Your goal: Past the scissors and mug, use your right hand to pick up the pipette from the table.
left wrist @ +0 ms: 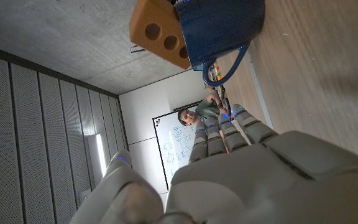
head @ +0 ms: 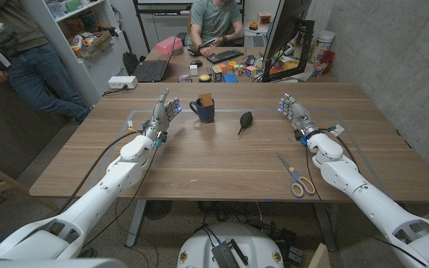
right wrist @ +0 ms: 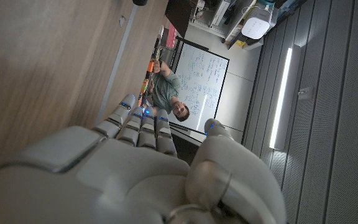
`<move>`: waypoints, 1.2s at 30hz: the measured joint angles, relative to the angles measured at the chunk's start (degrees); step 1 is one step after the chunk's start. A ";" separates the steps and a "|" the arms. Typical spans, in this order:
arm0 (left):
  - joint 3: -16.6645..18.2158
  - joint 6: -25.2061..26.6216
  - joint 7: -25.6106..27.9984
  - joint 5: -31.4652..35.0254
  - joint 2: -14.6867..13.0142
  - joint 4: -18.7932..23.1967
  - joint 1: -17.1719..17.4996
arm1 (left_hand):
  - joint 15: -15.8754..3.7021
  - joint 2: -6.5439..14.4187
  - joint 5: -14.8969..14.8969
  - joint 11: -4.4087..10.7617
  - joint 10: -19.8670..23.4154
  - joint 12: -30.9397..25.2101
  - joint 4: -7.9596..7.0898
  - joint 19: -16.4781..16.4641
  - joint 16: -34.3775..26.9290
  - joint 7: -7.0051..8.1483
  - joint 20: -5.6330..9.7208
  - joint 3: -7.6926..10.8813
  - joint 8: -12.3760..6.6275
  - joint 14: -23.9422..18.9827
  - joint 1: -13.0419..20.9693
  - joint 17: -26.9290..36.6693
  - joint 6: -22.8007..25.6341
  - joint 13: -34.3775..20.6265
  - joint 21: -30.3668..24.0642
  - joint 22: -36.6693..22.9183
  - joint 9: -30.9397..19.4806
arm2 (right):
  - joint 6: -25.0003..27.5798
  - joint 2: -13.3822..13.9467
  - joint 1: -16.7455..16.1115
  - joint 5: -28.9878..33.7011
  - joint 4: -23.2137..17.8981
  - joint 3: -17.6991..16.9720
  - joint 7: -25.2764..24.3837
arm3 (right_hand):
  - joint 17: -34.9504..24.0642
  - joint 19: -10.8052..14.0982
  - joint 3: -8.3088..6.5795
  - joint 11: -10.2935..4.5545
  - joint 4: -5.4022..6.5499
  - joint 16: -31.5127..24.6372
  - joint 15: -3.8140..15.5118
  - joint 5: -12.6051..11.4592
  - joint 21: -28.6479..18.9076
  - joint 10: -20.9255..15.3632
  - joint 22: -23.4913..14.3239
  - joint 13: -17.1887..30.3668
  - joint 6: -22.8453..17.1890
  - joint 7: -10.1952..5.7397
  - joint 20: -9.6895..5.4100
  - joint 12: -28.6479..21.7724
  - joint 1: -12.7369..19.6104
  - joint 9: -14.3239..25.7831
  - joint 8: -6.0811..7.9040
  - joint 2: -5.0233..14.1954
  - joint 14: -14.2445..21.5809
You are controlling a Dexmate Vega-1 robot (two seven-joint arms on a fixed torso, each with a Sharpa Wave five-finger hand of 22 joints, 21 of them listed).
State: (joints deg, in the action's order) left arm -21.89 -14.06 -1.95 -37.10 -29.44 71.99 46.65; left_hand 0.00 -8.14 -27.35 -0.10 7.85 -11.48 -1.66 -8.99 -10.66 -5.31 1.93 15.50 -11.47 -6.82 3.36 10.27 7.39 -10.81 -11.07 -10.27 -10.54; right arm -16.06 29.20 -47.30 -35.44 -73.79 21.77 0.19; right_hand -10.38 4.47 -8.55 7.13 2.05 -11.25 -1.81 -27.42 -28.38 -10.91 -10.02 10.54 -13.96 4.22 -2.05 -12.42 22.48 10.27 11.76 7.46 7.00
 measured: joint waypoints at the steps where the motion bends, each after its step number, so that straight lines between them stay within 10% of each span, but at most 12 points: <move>1: -0.02 0.04 0.00 0.01 0.00 0.00 0.00 | 0.00 0.00 0.00 0.00 0.00 0.00 0.00 0.00 0.00 0.00 0.00 0.00 0.00 0.00 0.00 0.00 0.00 0.00 0.00 0.00 0.00 | -0.11 0.13 0.02 0.23 -0.12 0.05 -0.03 | 0.18 0.37 -0.26 -0.39 -0.26 0.00 0.31 0.00 0.00 -0.39 0.00 0.00 -0.28 -0.67 -0.06 0.00 0.38 0.00 0.00 0.30 0.31; 16: -0.05 1.74 1.26 0.51 -1.42 2.98 0.91 | 0.00 0.00 -0.26 0.00 0.00 0.00 0.19 0.00 0.00 0.00 0.00 -0.19 0.00 0.00 0.00 -0.01 0.00 0.01 0.00 0.01 0.00 | -0.68 3.25 1.79 6.50 -2.45 1.77 -0.42 | 0.26 3.00 -5.19 -6.55 -6.14 0.23 1.74 -0.44 1.35 -4.66 0.00 -0.16 -4.99 -5.79 0.32 -0.89 8.71 -0.01 0.33 2.22 2.98; 25: 0.73 3.52 3.30 0.73 -3.26 6.98 2.82 | 0.00 0.00 -0.43 0.00 0.00 0.00 0.19 0.01 0.00 0.01 0.00 -0.19 0.00 0.01 0.00 -0.01 0.00 0.01 0.00 0.01 -0.14 | -1.07 5.76 3.40 13.77 -3.94 3.40 -1.90 | 0.10 10.62 -9.59 -9.20 -10.54 0.22 3.55 0.18 0.87 -6.07 0.15 0.01 -7.31 -9.64 3.81 -0.89 14.79 0.28 0.33 1.86 6.50; 36: 0.94 5.11 4.97 1.18 -4.47 10.23 3.96 | 0.00 0.00 -0.43 0.00 0.00 0.00 0.41 0.01 0.01 0.01 -0.01 -0.41 0.00 0.01 0.00 -0.01 -0.01 0.01 0.00 0.02 -0.27 | -3.58 7.10 5.78 22.91 -4.10 5.88 -3.28 | -0.17 15.36 -11.81 -10.72 -11.11 0.00 4.26 0.95 0.10 -6.99 0.16 0.00 -7.56 -11.43 4.92 -0.89 16.71 0.27 0.04 2.26 8.79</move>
State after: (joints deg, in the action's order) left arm -20.94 -8.95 3.02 -35.92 -33.91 82.22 50.61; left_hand -0.01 -8.13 -27.78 -0.10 7.84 -11.48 -1.25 -8.98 -10.65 -5.31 1.93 15.08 -11.47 -6.81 3.36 10.26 7.38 -10.80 -11.07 -10.26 -10.81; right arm -19.64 36.30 -41.52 -12.53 -77.89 27.65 -3.09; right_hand -10.55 19.83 -20.36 -3.59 -9.06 -11.26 2.45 -26.47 -28.29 -17.90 -9.86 10.54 -21.51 -7.21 2.87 -13.31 39.19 10.54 11.80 9.72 15.79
